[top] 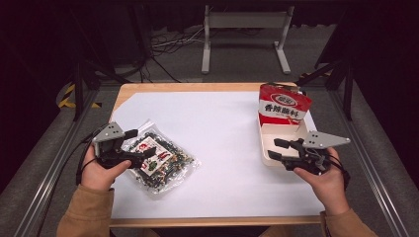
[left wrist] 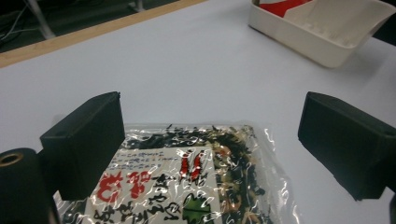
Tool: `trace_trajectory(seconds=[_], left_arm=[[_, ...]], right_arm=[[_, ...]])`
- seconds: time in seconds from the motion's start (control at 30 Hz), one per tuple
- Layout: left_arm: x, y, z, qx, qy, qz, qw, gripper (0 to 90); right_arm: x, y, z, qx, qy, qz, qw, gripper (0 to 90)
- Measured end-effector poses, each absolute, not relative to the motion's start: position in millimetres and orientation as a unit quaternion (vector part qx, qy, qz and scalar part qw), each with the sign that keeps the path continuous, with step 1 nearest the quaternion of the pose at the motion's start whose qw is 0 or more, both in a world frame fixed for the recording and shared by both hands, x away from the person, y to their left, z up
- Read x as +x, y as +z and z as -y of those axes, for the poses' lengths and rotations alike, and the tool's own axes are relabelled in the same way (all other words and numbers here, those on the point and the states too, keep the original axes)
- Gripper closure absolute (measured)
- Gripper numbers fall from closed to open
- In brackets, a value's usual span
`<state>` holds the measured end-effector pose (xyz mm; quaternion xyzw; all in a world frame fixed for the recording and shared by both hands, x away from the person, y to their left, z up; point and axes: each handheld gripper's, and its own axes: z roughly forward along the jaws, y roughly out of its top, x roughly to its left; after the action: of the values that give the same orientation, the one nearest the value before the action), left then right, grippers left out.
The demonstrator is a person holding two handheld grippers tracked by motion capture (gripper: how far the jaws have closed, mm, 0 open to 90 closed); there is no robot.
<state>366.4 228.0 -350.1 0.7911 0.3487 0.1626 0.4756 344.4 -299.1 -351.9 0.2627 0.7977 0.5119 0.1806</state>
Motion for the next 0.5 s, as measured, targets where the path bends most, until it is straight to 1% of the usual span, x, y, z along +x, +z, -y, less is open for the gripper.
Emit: trace_trajectory(seconds=[0.1, 0.13, 0.27, 0.43, 0.5], left_arm=[[365.1, -352.3, -230.8, 0.79, 0.171, -0.358, 0.468, 9.5], [365.1, -352.3, -230.8, 0.79, 0.171, -0.358, 0.468, 11.1], [364.7, -352.1, -235.6, 0.79, 0.182, -0.365, 0.457, 12.0], [364.5, -353.9, -244.6, 0.781, 0.196, -0.387, 0.448, 12.3], [363.8, -355.1, -249.1, 0.774, 0.204, -0.414, 0.434, 12.3]], right_arm=[[342.8, -356.4, 292.2, 0.257, 0.512, -0.802, 0.17, 53.0], [342.8, -356.4, 292.2, 0.257, 0.512, -0.802, 0.17, 53.0], [338.4, -362.8, 276.7, 0.244, 0.501, -0.813, 0.171, 52.9], [336.7, -365.5, 268.2, 0.23, 0.498, -0.82, 0.164, 52.9], [336.8, -367.3, 264.0, 0.226, 0.5, -0.821, 0.157, 53.1]])
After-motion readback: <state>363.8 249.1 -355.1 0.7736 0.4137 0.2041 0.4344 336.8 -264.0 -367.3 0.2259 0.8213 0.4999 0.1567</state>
